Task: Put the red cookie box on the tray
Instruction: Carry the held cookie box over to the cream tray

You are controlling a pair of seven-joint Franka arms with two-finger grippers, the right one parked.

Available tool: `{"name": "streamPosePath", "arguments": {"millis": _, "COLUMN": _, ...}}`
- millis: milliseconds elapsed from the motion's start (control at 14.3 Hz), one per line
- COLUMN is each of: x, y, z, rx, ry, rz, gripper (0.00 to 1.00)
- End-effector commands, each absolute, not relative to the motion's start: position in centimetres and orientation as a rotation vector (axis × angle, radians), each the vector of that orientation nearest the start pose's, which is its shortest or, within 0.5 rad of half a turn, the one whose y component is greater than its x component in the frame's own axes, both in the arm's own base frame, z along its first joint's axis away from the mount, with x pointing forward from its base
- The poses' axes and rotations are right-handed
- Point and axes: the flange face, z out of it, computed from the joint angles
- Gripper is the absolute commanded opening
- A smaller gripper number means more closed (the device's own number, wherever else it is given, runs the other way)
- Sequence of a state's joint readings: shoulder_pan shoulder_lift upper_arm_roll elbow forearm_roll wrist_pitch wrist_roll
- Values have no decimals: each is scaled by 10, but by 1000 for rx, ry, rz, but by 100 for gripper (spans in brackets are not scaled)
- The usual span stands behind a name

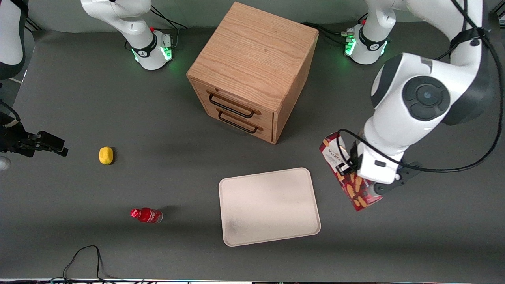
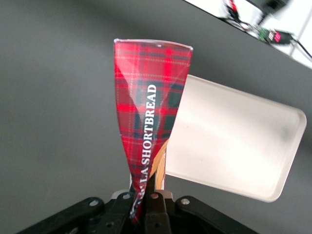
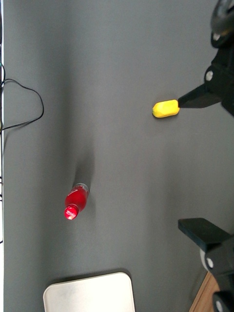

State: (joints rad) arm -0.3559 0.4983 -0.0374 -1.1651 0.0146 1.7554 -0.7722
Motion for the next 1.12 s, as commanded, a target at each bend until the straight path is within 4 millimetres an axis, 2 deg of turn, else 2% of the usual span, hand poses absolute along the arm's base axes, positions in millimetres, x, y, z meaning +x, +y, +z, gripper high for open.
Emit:
{"name": "streamPosePath", "arguments": {"millis": 0, "x": 666, "y": -272, "z": 530, "rx": -3175, "ry": -303, "rz": -164, "gripper": 0}}
{"name": "streamPosePath", "arguments": {"millis": 279, "x": 662, "y": -309, "z": 526, "rx": -3190, "ry": -189, "rz": -178, "gripper": 0}}
{"name": "streamPosePath", "arguments": {"millis": 488, "x": 658, "y": -324, "z": 521, "rx": -3186, "ry": -96, "rz": -166, "gripper": 0}}
{"name": "streamPosePath", "arguments": {"millis": 837, "x": 661, "y": -326, "z": 509, "rx": -3180, "ry": -119, "rz": -149, "gripper": 0}}
{"name": "streamPosePath", "arguments": {"millis": 977, "x": 665, "y": -328, "z": 489, "rx": -3172, "ry": -126, "rz": -122, "gripper": 0}}
{"name": "streamPosePath", "arguments": {"millis": 1047, "x": 669, "y": -329, "z": 471, "rx": -3163, "ry": -127, "rz": -95, "gripper": 0}}
